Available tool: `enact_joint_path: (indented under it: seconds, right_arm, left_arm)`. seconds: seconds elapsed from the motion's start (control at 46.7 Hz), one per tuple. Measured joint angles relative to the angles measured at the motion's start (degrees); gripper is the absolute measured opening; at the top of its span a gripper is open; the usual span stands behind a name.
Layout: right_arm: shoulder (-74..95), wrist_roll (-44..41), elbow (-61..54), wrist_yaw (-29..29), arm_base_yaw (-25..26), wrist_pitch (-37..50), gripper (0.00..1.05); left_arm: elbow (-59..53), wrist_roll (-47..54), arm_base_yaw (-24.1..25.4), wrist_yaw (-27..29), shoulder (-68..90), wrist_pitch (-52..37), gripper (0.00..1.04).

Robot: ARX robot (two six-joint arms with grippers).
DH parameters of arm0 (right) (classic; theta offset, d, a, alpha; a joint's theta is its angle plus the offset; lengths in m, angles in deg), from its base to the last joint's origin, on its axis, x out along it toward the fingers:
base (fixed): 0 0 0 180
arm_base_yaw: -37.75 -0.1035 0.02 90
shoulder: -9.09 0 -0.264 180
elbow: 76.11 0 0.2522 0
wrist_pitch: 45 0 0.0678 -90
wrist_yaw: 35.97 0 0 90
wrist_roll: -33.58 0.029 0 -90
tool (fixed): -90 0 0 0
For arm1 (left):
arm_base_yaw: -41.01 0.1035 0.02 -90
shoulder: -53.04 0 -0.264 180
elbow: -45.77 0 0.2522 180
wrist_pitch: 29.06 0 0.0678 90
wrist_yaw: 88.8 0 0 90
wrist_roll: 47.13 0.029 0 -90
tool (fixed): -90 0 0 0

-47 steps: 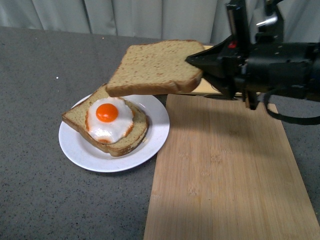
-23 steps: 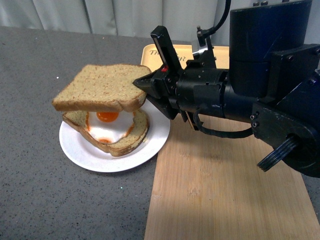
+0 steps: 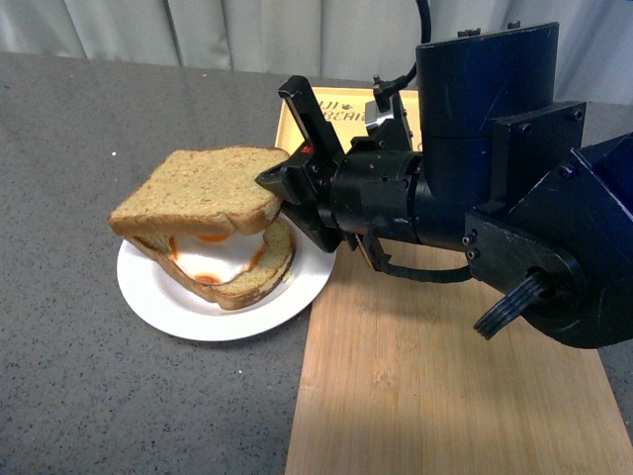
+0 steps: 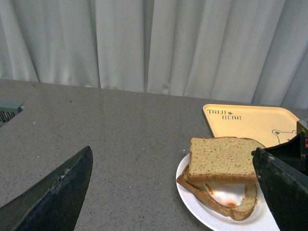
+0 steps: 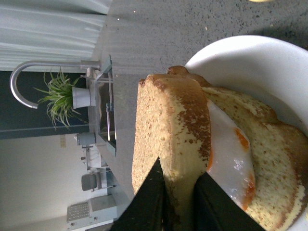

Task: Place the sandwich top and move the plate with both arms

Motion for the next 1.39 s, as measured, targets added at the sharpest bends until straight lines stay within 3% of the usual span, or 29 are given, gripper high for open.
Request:
enact_joint_path:
  seconds: [0.128, 0.321, 0.492, 0.535, 0.599, 0.642, 0.749, 0.942, 1.07, 1.391]
  right_arm:
    - [-0.79, -1.9, -1.97, -1.55, 0.07, -1.79, 0.31]
    - [-8.96, -11.32, -9.68, -9.18, 1.68, -6.14, 0.65]
    - [-20.79, -31.58, -16.35, -27.08, 2.75, -13.46, 0.97]
    - [-22.38, -33.03, -17.27, -29.66, 3.04, -13.46, 0.97]
    - [-22.27, -40.76, -18.47, -33.7, 3.13, -9.11, 0.9]
    - [-21.22, -46.27, -21.75, -39.91, 3.69, 0.37, 0.8]
    - [-21.99, -57.61, -29.7, -46.4, 6.25, 14.29, 0.61]
    - [-32.54, -66.64, -40.26, -43.32, 11.87, 27.54, 0.28]
    - [-43.52, -68.59, -47.21, -40.15, 15.74, 24.24, 0.01]
    - [-62.45, -69.16, -52.78, -35.01, 20.81, 10.88, 0.01]
  left_arm:
    - [0.0, -0.02, 0.0, 0.0, 0.0, 0.0, 0.98]
    - [0.0, -0.02, 0.0, 0.0, 0.0, 0.0, 0.98]
    - [0.0, -0.02, 0.0, 0.0, 0.0, 0.0, 0.98]
    - [0.0, -0.02, 0.0, 0.07, 0.0, 0.0, 0.98]
    - [0.0, -0.02, 0.0, 0.02, 0.0, 0.0, 0.98]
    - [0.0, -0.02, 0.0, 0.0, -0.02, 0.0, 0.98]
    - [0.0, -0.02, 0.0, 0.02, -0.02, 0.0, 0.98]
    - [0.0, 0.0, 0.0, -0.02, -0.02, 0.0, 0.98]
    - [0.0, -0.02, 0.0, 0.0, -0.04, 0.0, 0.98]
    - [0.0, -0.02, 0.0, 0.0, -0.04, 0.0, 0.98]
